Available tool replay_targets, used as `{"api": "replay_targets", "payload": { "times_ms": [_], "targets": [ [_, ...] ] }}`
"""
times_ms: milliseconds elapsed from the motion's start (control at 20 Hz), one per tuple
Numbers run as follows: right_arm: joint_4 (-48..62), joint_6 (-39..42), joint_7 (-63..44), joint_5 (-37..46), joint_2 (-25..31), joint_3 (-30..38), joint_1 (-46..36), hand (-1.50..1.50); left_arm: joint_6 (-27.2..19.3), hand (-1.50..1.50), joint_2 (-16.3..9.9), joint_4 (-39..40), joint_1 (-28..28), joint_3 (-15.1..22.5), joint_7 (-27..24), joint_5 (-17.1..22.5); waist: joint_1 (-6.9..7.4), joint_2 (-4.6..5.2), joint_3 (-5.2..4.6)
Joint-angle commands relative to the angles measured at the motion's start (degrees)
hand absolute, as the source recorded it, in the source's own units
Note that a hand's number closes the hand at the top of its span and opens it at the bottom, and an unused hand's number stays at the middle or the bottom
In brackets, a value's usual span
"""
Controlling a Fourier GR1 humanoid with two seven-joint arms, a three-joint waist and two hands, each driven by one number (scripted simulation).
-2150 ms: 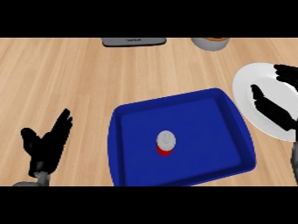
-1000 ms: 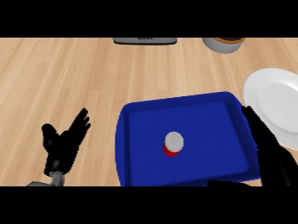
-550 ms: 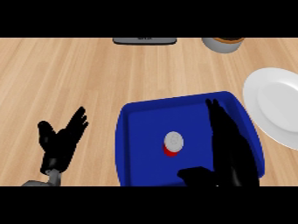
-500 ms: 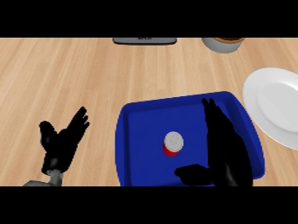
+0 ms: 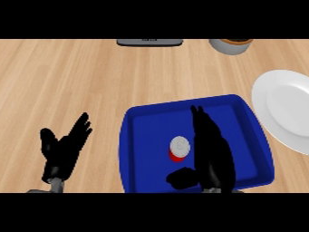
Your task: Pick the can from the tray and place it in the plate
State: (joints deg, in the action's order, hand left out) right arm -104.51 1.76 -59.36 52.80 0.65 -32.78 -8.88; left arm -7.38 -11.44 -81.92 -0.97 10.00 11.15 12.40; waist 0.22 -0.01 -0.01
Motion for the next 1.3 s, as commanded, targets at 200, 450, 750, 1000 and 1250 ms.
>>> {"api": "replay_targets", "payload": {
  "times_ms": [200, 450, 750, 1000, 1250],
  "targets": [
    [4.53, -0.73, -7.50, 2.77, -0.63, -2.60, -2.97, -1.50, 1.55, 0.00, 0.99, 5.84, 3.80, -3.15, -1.25, -1.25, -0.16, 0.05, -0.01],
    [5.16, -2.71, -11.55, 5.12, -0.63, -5.80, -1.40, -1.50, 0.32, 0.00, 2.48, 3.83, 3.72, -2.53, 0.24, -2.20, -0.25, -0.01, -0.01],
    [14.46, -6.16, -7.64, 0.55, -0.63, -3.05, -6.14, -1.50, 0.59, 0.00, 3.75, -0.74, -0.66, -0.59, 0.93, -3.90, 0.20, 0.03, 0.02],
    [18.26, -6.08, -3.54, -0.82, -0.63, -1.50, -5.39, -1.50, 4.40, 0.00, 2.45, 4.53, 1.63, -4.49, -2.72, -2.91, -0.04, 0.04, 0.00],
    [18.08, -0.55, -3.08, 0.33, -0.63, -4.48, -6.68, 1.50, 3.74, 0.00, 2.46, -0.35, 1.59, -4.97, 2.95, -2.44, -0.05, -0.02, 0.01]
  ]
}}
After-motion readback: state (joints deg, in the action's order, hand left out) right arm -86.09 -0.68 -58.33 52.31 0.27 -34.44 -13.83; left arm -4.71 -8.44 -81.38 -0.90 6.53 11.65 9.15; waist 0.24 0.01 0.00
